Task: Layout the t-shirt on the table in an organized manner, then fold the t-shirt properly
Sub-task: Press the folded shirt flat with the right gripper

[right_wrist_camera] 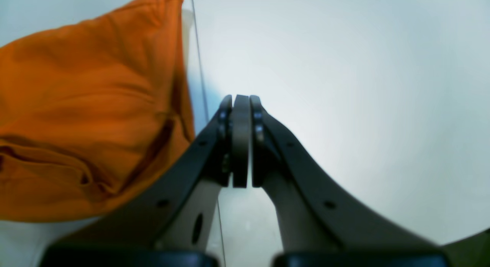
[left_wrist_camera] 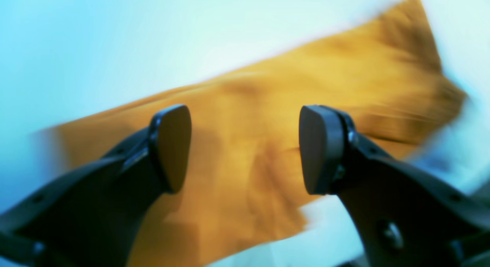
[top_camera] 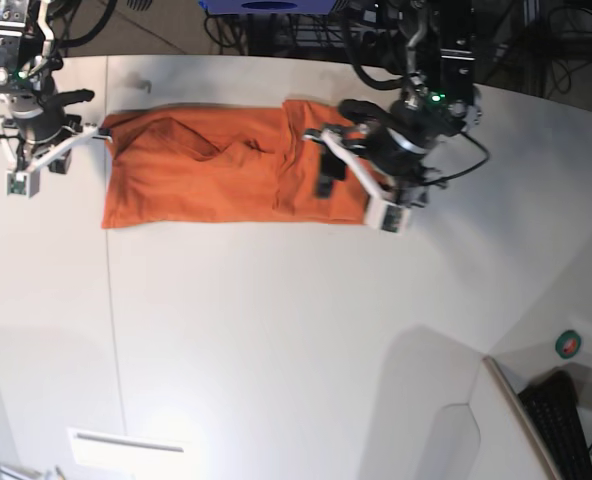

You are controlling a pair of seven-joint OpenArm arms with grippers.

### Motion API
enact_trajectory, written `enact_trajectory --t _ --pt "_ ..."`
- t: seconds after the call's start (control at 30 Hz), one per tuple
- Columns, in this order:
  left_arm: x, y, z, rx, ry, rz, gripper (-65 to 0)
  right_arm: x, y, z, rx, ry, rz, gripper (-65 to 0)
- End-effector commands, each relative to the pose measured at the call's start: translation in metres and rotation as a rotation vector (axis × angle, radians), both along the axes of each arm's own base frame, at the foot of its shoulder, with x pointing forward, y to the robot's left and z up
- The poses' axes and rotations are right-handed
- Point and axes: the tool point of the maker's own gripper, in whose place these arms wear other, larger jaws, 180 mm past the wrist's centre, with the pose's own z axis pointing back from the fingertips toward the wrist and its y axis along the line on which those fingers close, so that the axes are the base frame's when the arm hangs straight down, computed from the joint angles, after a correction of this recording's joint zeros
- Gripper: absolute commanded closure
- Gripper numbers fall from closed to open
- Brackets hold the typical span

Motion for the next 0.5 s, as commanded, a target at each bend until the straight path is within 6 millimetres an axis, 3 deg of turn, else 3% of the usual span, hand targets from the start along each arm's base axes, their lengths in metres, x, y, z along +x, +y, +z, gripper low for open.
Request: enact_trajectory --t 0.0,0.03,0.1,0.23,0.33,0.37,0.47 --pt "0.000 0.028 0.005 0.032 -0.017 0.068 -32.7 0.014 0.002 0.023 -0.014 -0.085 0.020 0.0" --pt "-0.003 0.054 0.002 0.058 -0.008 0.132 -25.3 0.015 0.016 0.027 0.004 -0.099 0.055 0.0" --pt "-0.021 0.113 -0.008 0.112 0.037 0.269 -1.2 0.024 0.056 0.041 0.049 -0.143 0.183 0.0" --pt "-0.072 0.212 -0.024 0.113 0.105 0.488 0.0 0.040 0.152 0.045 0.173 -0.168 0.445 0.0" --pt "-0.102 0.259 -0.023 0.088 0.118 0.551 0.0 0.039 0.215 0.035 0.213 -0.060 0.632 0.0" --pt "-0.117 0.272 -0.024 0.077 0.128 0.590 0.0 0.038 0.232 0.031 0.212 -0.015 0.696 -2.6" --pt "-0.143 0.303 -0.018 0.055 0.123 0.684 0.0 0.038 0.276 0.023 0.256 0.040 0.801 -27.9"
